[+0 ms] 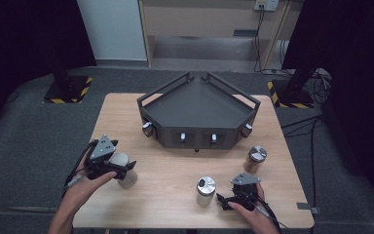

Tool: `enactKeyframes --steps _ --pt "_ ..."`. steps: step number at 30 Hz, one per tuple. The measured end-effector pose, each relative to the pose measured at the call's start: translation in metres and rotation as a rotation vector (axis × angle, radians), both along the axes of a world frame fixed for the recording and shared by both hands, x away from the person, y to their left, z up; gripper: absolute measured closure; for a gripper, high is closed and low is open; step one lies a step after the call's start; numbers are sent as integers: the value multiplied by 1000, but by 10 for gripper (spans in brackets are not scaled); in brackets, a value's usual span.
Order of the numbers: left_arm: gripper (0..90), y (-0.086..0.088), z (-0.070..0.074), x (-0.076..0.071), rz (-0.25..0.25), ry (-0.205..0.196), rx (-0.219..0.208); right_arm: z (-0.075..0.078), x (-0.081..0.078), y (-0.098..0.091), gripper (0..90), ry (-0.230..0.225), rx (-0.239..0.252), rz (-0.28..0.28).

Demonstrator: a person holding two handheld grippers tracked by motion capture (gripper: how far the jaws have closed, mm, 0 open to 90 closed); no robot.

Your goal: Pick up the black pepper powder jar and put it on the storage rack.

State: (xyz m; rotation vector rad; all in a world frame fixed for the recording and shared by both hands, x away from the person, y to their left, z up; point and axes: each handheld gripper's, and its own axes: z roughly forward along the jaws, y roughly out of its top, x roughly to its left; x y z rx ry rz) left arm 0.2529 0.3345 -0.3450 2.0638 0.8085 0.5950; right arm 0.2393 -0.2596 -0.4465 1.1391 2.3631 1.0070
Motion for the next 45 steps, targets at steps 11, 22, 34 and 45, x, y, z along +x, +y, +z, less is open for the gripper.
enactKeyframes --steps 11,22,34,45 --pt "13 10 -20 -3 -27 -20 -18 0 0 0 7 0 0 0" --pt "22 19 -38 -5 -14 -7 -56 0 0 0 7 0 0 0" --pt "134 26 -64 -4 1 1 -112 0 0 0 7 0 0 0" --pt "323 28 -72 -4 -15 -8 -151 0 0 0 7 0 0 -1"
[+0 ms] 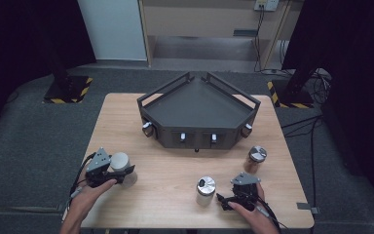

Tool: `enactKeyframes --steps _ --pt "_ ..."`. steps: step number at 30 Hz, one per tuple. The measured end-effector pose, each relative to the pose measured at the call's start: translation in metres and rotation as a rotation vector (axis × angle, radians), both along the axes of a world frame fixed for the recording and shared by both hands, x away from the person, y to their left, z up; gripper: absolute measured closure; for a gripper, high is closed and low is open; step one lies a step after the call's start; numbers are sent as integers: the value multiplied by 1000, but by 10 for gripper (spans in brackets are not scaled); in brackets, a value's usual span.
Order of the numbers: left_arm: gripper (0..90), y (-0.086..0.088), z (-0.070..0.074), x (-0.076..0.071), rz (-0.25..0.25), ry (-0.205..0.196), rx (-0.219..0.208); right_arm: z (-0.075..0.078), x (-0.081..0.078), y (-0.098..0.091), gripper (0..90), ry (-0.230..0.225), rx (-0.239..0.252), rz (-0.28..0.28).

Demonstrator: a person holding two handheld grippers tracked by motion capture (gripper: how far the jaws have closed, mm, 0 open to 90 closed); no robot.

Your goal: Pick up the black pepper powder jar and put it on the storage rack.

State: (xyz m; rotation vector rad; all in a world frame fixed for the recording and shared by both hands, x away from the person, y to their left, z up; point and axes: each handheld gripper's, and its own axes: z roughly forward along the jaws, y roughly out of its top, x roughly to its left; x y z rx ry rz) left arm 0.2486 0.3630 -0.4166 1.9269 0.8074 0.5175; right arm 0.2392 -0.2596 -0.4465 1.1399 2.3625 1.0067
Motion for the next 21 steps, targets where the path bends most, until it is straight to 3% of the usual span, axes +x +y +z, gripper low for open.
enactKeyframes --steps 4,11,21 --pt "325 -3 3 1 -5 2 9 0 0 0 7 0 0 0" --pt "325 -2 9 6 -46 -8 -24 0 0 0 7 0 0 -1" --pt "326 -5 21 16 -92 -16 -12 0 0 0 6 1 1 -2"
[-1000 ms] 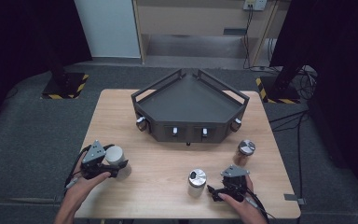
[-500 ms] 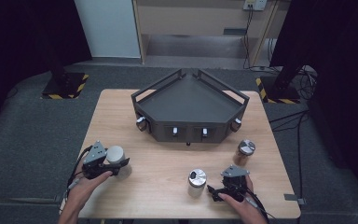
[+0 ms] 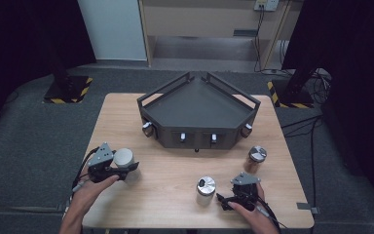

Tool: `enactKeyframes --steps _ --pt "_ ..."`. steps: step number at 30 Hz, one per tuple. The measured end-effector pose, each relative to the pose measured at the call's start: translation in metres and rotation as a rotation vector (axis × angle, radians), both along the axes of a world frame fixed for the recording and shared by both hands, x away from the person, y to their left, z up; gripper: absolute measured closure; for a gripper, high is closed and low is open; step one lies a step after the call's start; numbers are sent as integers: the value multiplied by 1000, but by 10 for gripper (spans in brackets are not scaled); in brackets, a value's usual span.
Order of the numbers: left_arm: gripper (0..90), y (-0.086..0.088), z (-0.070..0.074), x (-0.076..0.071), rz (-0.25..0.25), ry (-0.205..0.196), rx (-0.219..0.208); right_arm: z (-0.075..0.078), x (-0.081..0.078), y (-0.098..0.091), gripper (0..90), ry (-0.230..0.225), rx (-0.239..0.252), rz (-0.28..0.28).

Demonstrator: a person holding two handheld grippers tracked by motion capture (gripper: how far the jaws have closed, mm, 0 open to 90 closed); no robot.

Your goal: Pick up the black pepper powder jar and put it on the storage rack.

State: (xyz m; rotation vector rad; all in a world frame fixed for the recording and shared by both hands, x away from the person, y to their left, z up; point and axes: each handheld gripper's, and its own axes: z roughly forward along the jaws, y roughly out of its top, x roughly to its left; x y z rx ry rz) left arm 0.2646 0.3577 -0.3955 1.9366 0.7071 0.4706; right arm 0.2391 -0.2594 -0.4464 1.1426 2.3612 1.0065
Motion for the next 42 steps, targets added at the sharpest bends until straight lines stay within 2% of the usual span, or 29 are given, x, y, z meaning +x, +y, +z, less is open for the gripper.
enactKeyframes --steps 14,27,42 --pt "326 -8 21 19 -66 -11 -10 0 0 0 6 1 1 1" --pt "326 -17 50 36 -110 -9 12 0 0 0 6 0 0 1" --pt "326 -31 71 57 -164 -9 32 0 0 0 6 1 1 1"
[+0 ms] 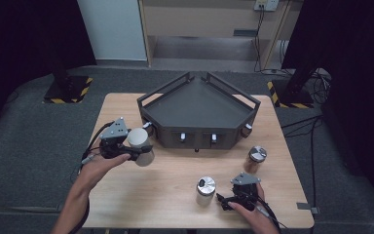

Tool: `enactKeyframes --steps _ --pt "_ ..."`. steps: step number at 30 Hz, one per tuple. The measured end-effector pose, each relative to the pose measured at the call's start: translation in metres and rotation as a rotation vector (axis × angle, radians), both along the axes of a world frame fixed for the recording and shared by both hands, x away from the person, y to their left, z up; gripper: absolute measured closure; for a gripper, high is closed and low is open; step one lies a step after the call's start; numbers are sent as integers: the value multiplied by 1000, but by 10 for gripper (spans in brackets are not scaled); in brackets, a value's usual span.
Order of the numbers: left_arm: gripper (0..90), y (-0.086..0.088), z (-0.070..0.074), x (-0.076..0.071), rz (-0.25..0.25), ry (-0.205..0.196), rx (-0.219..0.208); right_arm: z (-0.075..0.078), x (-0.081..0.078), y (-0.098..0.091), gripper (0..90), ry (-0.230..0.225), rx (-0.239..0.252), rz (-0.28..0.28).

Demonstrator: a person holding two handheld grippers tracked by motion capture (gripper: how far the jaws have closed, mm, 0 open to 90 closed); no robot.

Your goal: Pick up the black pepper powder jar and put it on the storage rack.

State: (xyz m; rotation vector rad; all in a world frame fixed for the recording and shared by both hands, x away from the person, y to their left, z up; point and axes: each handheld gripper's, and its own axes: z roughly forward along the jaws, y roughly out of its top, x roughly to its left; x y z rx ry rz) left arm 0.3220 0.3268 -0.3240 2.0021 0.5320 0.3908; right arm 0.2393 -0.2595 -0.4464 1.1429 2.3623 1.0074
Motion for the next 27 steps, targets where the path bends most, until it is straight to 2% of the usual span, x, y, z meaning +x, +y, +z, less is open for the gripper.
enactKeyframes --steps 6,19,27 --pt "326 -4 7 7 -11 -1 4 0 0 0 6 0 0 0" --pt "326 -16 34 21 -48 -8 25 0 0 0 6 0 0 0" --pt "326 -20 48 30 -59 -10 17 0 0 0 6 0 0 0"
